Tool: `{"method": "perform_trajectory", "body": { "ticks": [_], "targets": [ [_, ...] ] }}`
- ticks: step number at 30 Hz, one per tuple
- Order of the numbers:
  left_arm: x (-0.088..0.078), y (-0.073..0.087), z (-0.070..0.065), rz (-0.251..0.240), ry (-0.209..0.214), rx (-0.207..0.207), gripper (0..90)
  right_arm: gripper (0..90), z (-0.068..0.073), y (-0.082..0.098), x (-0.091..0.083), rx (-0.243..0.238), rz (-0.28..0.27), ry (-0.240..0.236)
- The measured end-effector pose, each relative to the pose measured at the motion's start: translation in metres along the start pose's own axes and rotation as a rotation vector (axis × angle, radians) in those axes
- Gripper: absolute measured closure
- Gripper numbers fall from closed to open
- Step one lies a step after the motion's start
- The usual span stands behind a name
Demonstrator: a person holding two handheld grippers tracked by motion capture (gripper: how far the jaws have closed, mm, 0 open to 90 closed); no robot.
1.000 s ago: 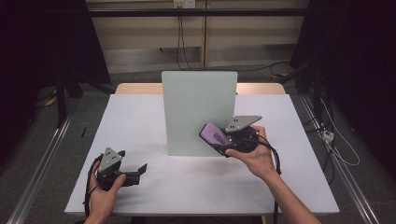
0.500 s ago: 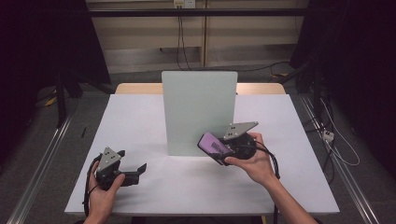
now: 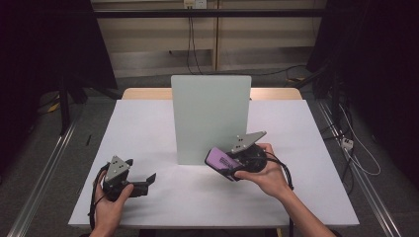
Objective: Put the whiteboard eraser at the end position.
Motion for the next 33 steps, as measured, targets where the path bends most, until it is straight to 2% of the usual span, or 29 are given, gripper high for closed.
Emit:
{"method": "perform_trajectory", "body": {
  "ticks": [9, 13, 18, 23, 26, 29, 33],
  "targets": [
    [-0.001, 0.000, -0.001, 0.001, 0.013, 0.023, 4.8, 41.9, 0.005, 0.000, 0.005, -0.020, 0.069, -0.060],
    [-0.003, 0.001, -0.001, -0.004, 0.014, 0.009, 4.9, 41.9, 0.011, 0.000, 0.008, -0.046, 0.120, -0.096],
    [-0.005, 0.001, 0.001, -0.009, 0.006, 0.000, 4.9, 41.9, 0.015, -0.001, 0.016, -0.054, 0.144, -0.115],
    [-0.004, 0.002, 0.002, -0.005, 0.003, -0.010, 4.8, 41.9, 0.021, 0.001, 0.029, -0.072, 0.196, -0.174],
    [-0.003, 0.002, 0.001, -0.008, 0.005, -0.012, 4.8, 41.9, 0.023, 0.003, 0.035, -0.072, 0.219, -0.187],
    [-0.004, 0.002, 0.002, -0.003, 0.005, -0.009, 4.8, 41.9, 0.023, 0.005, 0.039, -0.065, 0.241, -0.178],
    [-0.004, 0.002, 0.002, -0.005, 0.004, -0.008, 4.8, 41.9, 0.021, 0.005, 0.041, -0.058, 0.244, -0.175]
  ]
}}
Point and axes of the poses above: each handheld gripper's, and its own axes: x roughly forward along the jaws, y roughly out of its underside, z roughly to its left, the point moved 2 cm from there along x, roughly forward along the jaws, and after that the axes turned 6 degrees about -x, right-handed, at the moved point
